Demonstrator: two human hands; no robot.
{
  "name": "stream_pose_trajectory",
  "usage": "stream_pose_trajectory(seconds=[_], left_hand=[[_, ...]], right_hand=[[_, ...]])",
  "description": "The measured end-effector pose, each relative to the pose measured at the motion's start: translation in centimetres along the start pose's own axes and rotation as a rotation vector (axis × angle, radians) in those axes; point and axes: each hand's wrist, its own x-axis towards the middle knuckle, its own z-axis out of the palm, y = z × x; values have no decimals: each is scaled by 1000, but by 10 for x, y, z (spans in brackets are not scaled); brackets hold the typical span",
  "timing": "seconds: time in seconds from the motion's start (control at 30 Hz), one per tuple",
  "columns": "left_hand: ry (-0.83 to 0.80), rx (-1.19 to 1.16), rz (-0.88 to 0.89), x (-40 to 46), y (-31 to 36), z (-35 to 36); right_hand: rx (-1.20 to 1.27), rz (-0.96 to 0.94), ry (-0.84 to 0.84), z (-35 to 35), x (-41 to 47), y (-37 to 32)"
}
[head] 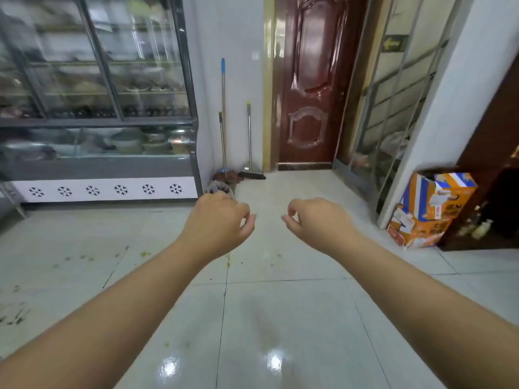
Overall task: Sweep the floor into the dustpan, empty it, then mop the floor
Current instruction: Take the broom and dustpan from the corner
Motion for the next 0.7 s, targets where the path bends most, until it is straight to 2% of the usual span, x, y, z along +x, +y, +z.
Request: stream_pose_trajectory(seconds=[0.07,0.47,0.7], left_hand=[[-145,-25,-29,0,13,29],[-517,-254,-243,29,81,207],[-569,-318,-302,106,96,267]], right_hand=[[-14,40,-31,20,-9,13],[123,152,-273,152,-1,151],[157,191,-358,185,43,235]])
